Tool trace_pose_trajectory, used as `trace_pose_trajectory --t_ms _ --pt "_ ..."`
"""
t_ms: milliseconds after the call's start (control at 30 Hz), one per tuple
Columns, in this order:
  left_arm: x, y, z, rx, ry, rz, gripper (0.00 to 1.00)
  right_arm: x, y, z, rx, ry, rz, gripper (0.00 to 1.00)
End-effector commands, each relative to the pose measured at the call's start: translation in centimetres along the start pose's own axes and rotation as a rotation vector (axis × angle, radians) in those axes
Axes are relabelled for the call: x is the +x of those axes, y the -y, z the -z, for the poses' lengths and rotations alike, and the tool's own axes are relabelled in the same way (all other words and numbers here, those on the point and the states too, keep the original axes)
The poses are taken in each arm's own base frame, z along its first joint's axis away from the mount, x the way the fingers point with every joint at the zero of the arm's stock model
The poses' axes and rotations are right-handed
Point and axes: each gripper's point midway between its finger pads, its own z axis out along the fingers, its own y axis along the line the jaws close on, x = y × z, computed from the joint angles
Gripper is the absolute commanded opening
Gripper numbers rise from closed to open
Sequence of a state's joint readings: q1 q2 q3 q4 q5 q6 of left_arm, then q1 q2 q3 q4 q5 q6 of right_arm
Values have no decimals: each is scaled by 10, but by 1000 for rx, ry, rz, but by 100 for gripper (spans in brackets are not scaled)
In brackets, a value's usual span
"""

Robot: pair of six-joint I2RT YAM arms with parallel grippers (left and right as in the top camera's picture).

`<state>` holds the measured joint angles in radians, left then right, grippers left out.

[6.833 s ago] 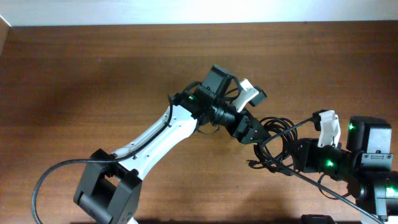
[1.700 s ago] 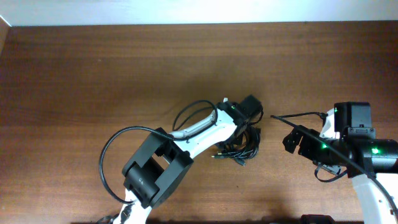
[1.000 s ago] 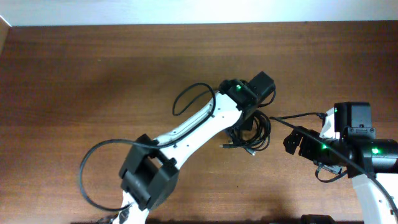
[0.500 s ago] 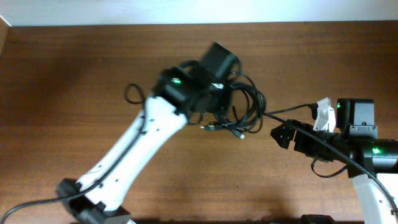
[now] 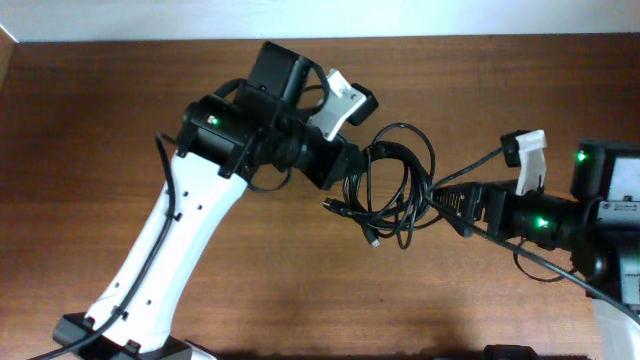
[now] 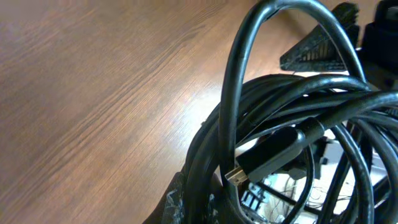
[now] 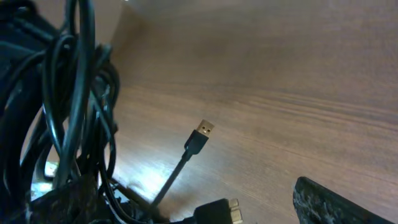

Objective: Untangle cables

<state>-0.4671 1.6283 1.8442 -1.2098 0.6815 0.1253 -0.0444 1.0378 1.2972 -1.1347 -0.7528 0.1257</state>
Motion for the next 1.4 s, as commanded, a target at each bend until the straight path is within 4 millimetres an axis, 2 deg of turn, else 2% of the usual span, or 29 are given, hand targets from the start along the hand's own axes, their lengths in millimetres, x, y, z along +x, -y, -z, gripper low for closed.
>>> trace_pose_trajectory --t_ms 0,100,167,200,367,567,700,800,933,1100,1167,1267,1367 --pt "-18 37 28 218 119 -142 0 -4 -26 12 -90 34 61 99" --pt "-19 35 32 226 130 -139 0 -4 -45 17 -194 38 84 99" --pt "-20 43 34 269 145 -179 0 -2 -60 20 -280 30 93 99" --pt "-21 47 35 295 154 -195 0 -1 -63 21 -301 27 93 99" --pt "-20 44 35 278 150 -194 0 -1 -85 30 -434 23 122 99" --pt "-20 46 34 284 150 -192 0 0 -87 30 -447 22 123 99" --pt "-20 60 30 327 143 -215 0 -3 -86 30 -442 30 134 99" --pt "-21 75 30 390 151 -241 0 -6 -74 23 -377 31 114 99" --pt "-25 93 33 472 180 -285 0 -8 -68 18 -364 23 100 99" --pt "-24 93 29 451 164 -271 0 -10 -58 11 -334 5 70 99" --pt "-27 84 27 406 155 -213 0 -6 -38 4 -223 -14 26 99" --pt "-31 86 28 421 167 -193 0 0 2 -1 7 -33 -20 99" --pt "-29 87 29 433 159 -183 0 10 44 4 249 -57 -52 96"
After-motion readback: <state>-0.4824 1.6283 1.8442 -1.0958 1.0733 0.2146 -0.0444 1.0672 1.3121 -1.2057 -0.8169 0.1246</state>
